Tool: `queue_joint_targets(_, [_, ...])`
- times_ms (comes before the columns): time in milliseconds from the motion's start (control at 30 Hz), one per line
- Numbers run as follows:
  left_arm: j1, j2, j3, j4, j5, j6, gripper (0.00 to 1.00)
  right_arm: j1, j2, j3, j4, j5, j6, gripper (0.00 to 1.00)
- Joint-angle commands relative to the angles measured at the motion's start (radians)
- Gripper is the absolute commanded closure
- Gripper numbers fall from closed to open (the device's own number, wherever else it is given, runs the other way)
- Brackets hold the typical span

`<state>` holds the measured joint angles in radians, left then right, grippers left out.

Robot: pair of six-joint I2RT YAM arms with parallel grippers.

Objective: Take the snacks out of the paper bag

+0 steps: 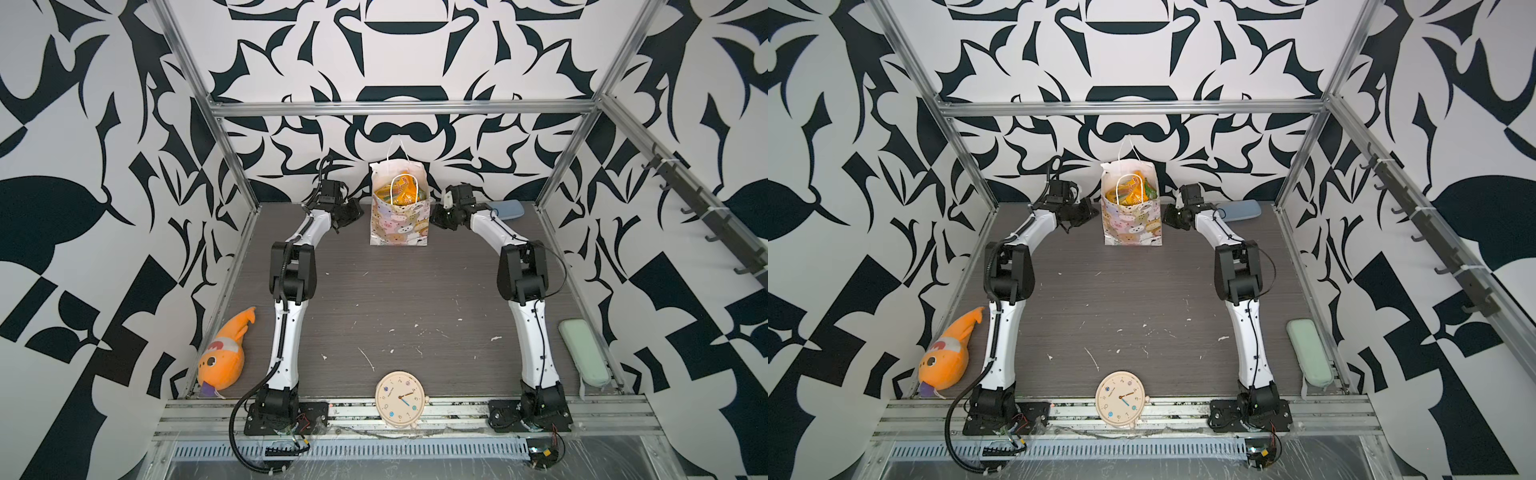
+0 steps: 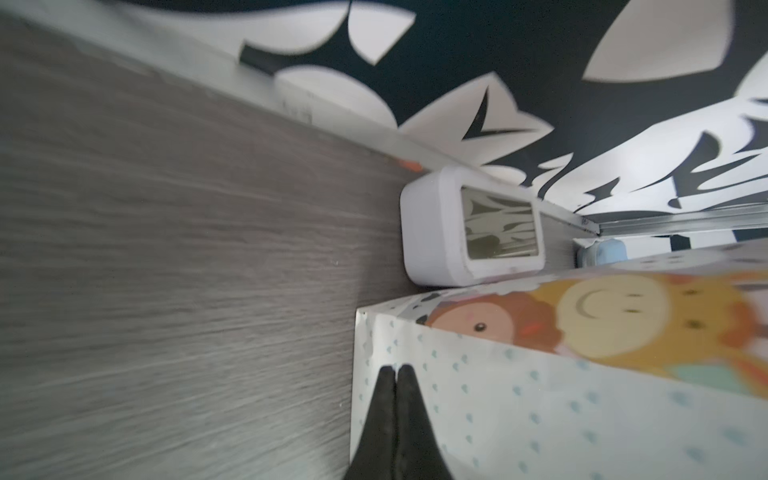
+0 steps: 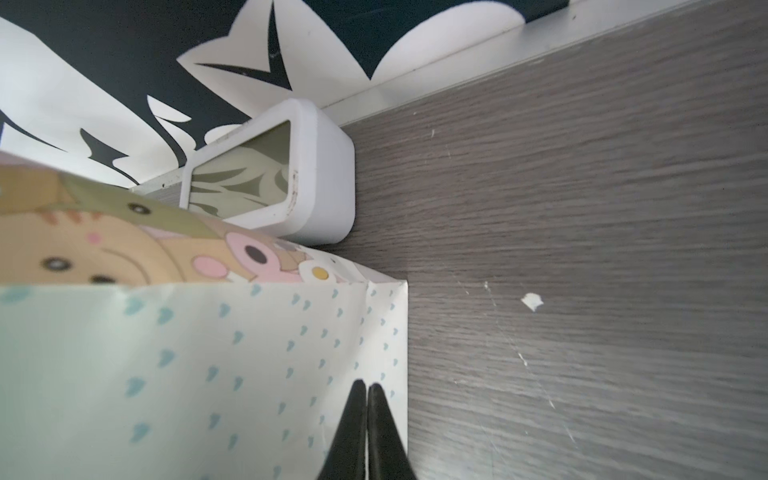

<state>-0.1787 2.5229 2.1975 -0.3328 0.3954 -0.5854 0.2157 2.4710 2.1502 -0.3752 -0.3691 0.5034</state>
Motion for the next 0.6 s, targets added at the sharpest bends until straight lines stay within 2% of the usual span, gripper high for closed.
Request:
queue_joint_targets(0, [-0.002,0.028,0.041,0.007,0.024,-0.039,1.00,0.009,0.011,0.072,0.021,-0.023,0.018,0.91])
queue_joint_targets(333, [0.009,0.094,0.074,0.015,0.030,-0.053,1.00,0.040,0.062,0.125,0.006,-0.058,0.008,0.91])
queue_joint_targets(567, [0.031,0.098,0.077,0.020,0.008,-0.048,1.00,0.085,0.042,0.102,0.018,-0.105,-0.024,0.92])
